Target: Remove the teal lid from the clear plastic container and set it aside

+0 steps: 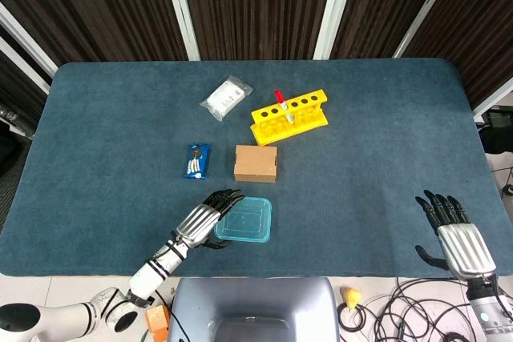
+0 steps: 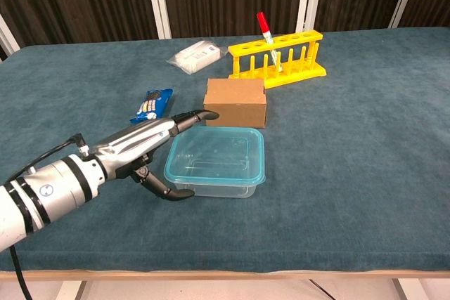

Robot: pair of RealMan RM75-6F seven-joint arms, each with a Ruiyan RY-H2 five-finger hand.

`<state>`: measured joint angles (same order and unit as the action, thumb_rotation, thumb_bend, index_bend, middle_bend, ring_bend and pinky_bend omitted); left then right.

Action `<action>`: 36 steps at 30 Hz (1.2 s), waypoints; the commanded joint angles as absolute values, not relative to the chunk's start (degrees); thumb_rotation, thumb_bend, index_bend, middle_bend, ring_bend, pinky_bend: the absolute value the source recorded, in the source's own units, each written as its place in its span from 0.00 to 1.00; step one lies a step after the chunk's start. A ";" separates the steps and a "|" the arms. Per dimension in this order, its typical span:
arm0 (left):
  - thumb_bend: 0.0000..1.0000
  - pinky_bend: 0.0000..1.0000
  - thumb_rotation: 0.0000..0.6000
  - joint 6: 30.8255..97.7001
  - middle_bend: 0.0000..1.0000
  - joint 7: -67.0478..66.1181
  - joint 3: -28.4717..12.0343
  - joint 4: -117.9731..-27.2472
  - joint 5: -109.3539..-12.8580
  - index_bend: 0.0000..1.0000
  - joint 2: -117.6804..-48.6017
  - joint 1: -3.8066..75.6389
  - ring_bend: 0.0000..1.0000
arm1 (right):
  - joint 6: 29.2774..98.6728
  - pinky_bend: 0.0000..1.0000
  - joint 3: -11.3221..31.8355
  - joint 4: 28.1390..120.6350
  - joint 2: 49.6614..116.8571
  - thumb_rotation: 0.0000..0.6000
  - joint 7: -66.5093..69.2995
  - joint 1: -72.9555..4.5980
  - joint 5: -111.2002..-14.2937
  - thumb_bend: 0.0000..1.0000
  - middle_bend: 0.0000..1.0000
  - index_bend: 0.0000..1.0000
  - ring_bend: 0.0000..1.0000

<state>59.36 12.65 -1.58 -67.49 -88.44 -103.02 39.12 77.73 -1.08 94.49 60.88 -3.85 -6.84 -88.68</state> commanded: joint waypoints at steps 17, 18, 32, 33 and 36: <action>0.26 0.27 1.00 61.29 0.42 8.91 -0.70 -63.91 -89.34 0.55 -105.87 38.41 0.18 | 75.41 0.00 -1.80 95.17 63.06 1.00 -7.83 -8.35 -90.19 0.20 0.00 0.00 0.00; 0.27 0.30 1.00 61.46 0.46 8.77 -0.53 -63.78 -89.46 0.57 -106.05 38.28 0.21 | 74.98 0.00 -1.88 95.16 63.43 1.00 -8.23 -8.74 -90.67 0.20 0.00 0.00 0.00; 0.28 0.37 1.00 62.02 0.51 7.72 -0.32 -63.84 -89.47 0.61 -106.88 37.67 0.26 | 67.55 0.00 0.54 91.05 77.87 1.00 -14.25 -18.34 -97.51 0.20 0.00 0.20 0.00; 0.28 0.37 1.00 62.00 0.51 7.61 -0.32 -63.94 -89.40 0.61 -106.87 37.60 0.26 | 67.27 0.00 0.71 90.27 79.87 1.00 -14.39 -19.17 -98.19 0.20 0.00 0.24 0.00; 0.28 0.38 1.00 61.83 0.51 7.30 -0.33 -64.21 -89.16 0.60 -106.83 37.46 0.26 | 66.27 0.00 1.03 87.86 86.81 1.00 -14.11 -22.18 -101.16 0.20 0.02 0.36 0.00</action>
<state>61.89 7.35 -0.33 -64.14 -89.24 -106.85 37.51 67.77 0.50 90.22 81.11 -13.99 -19.18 -98.59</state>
